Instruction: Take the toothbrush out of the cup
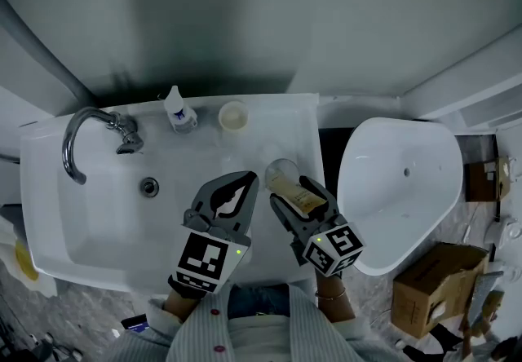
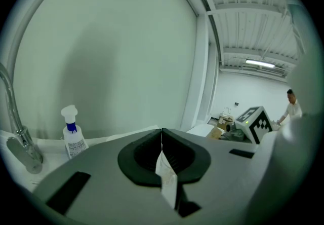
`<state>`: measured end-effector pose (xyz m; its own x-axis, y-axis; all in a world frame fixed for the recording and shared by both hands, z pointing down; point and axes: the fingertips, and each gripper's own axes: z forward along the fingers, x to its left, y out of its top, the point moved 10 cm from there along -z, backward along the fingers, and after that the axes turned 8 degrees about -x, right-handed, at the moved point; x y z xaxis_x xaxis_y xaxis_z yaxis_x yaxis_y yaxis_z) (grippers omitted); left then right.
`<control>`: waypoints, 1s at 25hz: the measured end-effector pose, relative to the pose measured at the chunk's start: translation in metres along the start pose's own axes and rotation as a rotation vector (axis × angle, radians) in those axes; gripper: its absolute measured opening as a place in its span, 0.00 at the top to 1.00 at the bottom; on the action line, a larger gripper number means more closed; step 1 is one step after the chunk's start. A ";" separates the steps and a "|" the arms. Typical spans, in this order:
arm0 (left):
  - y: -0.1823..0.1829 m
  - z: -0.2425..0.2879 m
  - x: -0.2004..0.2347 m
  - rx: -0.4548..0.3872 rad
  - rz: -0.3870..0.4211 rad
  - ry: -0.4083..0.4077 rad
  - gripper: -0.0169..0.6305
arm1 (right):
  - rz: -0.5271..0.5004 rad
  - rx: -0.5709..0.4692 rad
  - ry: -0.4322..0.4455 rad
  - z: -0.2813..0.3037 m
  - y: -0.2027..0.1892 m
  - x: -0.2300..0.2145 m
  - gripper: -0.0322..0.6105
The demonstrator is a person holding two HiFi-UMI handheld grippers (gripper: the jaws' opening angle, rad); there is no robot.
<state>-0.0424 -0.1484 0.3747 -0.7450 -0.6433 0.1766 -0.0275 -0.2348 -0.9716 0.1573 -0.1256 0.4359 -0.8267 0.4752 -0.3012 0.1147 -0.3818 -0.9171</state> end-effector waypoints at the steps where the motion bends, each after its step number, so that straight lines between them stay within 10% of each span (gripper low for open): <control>1: 0.000 0.000 0.001 0.000 -0.001 0.001 0.95 | -0.006 0.006 -0.001 0.001 -0.001 0.000 0.44; 25: 0.004 -0.003 0.005 -0.014 -0.001 -0.001 0.95 | -0.123 0.125 -0.048 0.008 -0.004 -0.002 0.75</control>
<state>-0.0485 -0.1501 0.3716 -0.7445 -0.6436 0.1776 -0.0375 -0.2253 -0.9736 0.1544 -0.1311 0.4424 -0.8562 0.4868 -0.1733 -0.0555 -0.4201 -0.9058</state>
